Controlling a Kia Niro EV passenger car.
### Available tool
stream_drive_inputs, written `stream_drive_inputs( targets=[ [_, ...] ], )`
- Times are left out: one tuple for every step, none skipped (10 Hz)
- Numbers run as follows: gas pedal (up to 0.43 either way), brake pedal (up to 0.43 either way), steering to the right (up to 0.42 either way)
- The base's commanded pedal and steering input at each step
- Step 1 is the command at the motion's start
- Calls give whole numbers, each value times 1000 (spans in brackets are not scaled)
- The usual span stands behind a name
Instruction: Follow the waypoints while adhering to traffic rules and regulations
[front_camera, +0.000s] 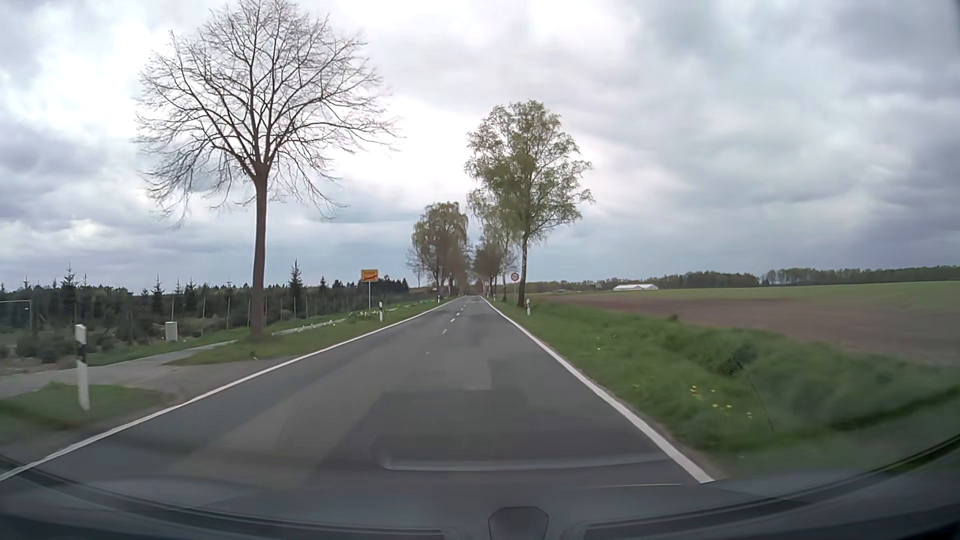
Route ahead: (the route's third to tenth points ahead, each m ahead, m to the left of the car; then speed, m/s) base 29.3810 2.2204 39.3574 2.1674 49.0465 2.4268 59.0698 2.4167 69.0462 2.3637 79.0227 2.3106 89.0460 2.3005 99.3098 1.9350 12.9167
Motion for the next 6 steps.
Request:
stream_drive_inputs(
  targets=[
    [79, 0, 7],
    [79, 0, 6],
    [79, 0, 5],
    [79, 0, 2],
    [79, 0, 0],
    [87, 0, -1]
  ],
)
